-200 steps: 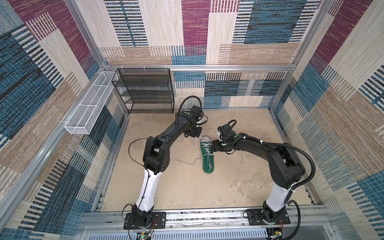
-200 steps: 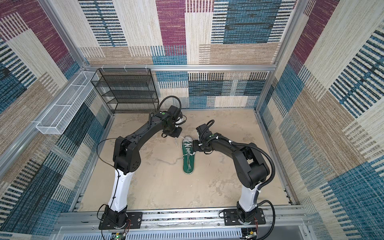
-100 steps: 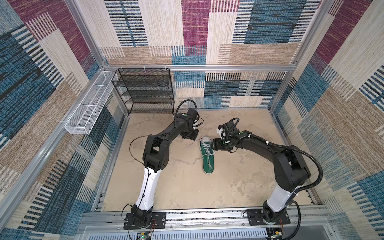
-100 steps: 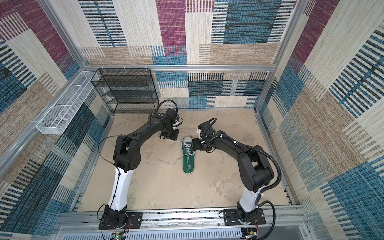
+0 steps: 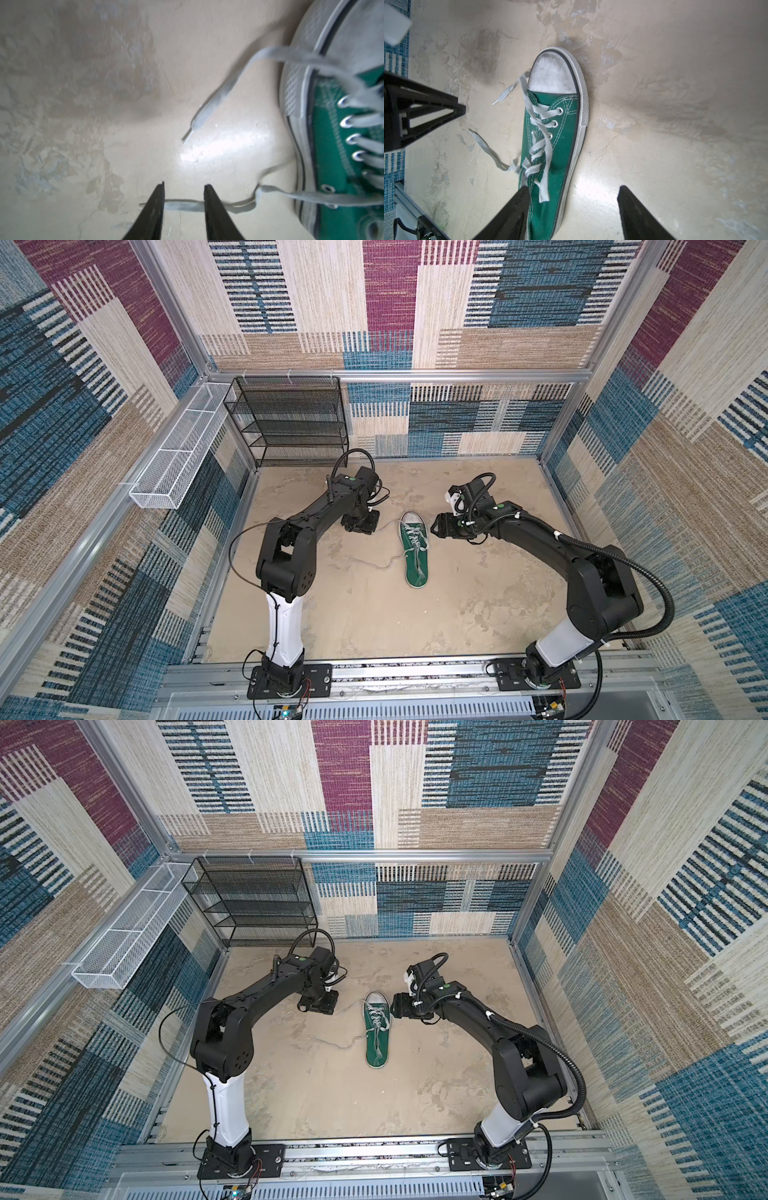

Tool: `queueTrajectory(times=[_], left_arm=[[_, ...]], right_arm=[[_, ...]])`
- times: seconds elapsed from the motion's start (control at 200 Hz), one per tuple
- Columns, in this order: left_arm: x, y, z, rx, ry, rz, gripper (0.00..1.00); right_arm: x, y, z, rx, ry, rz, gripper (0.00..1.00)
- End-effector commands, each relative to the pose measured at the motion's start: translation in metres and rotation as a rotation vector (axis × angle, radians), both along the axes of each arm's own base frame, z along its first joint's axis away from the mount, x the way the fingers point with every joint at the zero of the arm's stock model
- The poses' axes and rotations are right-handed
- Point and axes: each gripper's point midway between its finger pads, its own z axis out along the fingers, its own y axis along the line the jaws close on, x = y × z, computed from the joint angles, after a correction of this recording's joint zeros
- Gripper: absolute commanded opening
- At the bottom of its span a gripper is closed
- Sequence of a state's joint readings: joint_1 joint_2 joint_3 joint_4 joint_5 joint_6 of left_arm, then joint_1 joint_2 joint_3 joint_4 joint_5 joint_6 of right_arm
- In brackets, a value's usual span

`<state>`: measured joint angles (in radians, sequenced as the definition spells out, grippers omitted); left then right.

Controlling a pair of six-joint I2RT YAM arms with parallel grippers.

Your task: Tie the shoes

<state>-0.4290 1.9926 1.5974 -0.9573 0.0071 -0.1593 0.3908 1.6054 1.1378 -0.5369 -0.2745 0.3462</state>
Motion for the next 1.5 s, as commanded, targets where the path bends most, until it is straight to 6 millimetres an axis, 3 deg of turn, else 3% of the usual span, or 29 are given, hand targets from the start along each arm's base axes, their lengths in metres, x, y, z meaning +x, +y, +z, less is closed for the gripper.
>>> queueTrajectory(times=[0.0,0.13,0.356,0.661,0.841,1.012,1.117,1.247,1.492], left_arm=[[-0.026,0.017,-0.010,0.052,0.036,0.080,0.35],[-0.043,0.017,-0.019,0.073,0.035,0.100,0.35],[-0.045,0.007,-0.035,0.114,0.045,0.106,0.36],[-0.054,0.013,-0.056,0.139,0.072,0.110,0.33],[-0.055,0.011,-0.056,0.133,0.078,0.101,0.23],[-0.060,0.010,-0.056,0.120,0.089,0.099,0.02],[-0.052,0.002,-0.032,0.078,0.035,0.093,0.00],[-0.031,-0.013,0.020,0.022,-0.071,0.065,0.00],[0.022,-0.084,0.115,-0.119,-0.290,-0.078,0.00]], right_arm=[[-0.004,-0.001,0.004,0.018,-0.014,0.015,0.70],[-0.009,-0.002,0.008,0.030,-0.026,0.028,0.70],[-0.016,-0.009,0.014,0.022,-0.043,0.039,0.69],[-0.019,-0.021,0.019,0.019,-0.060,0.021,0.69],[-0.019,-0.023,0.024,0.017,-0.069,0.014,0.69],[-0.018,-0.025,0.026,0.016,-0.078,0.007,0.69],[-0.017,-0.026,0.028,0.020,-0.081,0.003,0.69],[-0.017,-0.030,0.030,0.035,-0.083,-0.008,0.69],[-0.018,-0.044,0.028,0.044,-0.078,-0.049,0.69]])
